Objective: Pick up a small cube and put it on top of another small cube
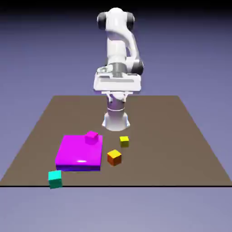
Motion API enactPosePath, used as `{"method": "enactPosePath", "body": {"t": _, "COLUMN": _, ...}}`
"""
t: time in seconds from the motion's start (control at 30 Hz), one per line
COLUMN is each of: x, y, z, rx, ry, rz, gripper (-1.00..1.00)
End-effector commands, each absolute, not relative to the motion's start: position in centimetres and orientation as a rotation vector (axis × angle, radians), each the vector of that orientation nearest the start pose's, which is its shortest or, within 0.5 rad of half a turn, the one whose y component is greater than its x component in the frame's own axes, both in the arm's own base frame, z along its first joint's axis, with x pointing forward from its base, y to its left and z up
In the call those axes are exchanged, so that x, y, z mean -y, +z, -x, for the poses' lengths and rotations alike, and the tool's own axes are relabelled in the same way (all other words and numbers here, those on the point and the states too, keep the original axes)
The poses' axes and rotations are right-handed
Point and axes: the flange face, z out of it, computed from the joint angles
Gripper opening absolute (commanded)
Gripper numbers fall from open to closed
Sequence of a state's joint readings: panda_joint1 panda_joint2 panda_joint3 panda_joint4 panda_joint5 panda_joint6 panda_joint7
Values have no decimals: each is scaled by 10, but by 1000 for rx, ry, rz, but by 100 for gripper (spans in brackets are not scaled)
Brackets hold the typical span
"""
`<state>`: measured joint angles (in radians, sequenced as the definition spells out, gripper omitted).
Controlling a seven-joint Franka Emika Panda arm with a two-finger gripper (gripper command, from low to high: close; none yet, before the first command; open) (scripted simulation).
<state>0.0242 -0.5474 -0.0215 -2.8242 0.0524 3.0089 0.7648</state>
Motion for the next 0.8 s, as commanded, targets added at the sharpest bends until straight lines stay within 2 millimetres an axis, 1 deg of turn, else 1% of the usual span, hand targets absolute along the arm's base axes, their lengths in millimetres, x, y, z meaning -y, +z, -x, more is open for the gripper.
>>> {"method": "enactPosePath", "body": {"t": 0.0, "x": 8, "y": 422, "z": -387, "rx": -1150, "ry": -842, "rz": 2442, "gripper": 0}}
{"method": "enactPosePath", "body": {"t": 0.1, "x": 22, "y": 373, "z": -378, "rx": -1412, "ry": -571, "rz": 2356, "gripper": 0}}
{"method": "enactPosePath", "body": {"t": 0.2, "x": 32, "y": 326, "z": -362, "rx": -1659, "ry": -302, "rz": 2238, "gripper": 0}}
{"method": "enactPosePath", "body": {"t": 0.33, "x": 39, "y": 268, "z": -332, "rx": -1961, "ry": 47, "rz": 2028, "gripper": 0}}
{"method": "enactPosePath", "body": {"t": 0.43, "x": 40, "y": 231, "z": -304, "rx": -2167, "ry": 296, "rz": 1832, "gripper": 0}}
{"method": "enactPosePath", "body": {"t": 0.57, "x": 38, "y": 189, "z": -263, "rx": -2408, "ry": 604, "rz": 1517, "gripper": 0}}
{"method": "enactPosePath", "body": {"t": 0.67, "x": 34, "y": 166, "z": -231, "rx": -2555, "ry": 803, "rz": 1252, "gripper": 0}}
{"method": "enactPosePath", "body": {"t": 0.7, "x": 34, "y": 166, "z": -231, "rx": -2555, "ry": 803, "rz": 1252, "gripper": 0}}
{"method": "enactPosePath", "body": {"t": 0.77, "x": 30, "y": 157, "z": -232, "rx": -2554, "ry": 811, "rz": 1251, "gripper": 0}}
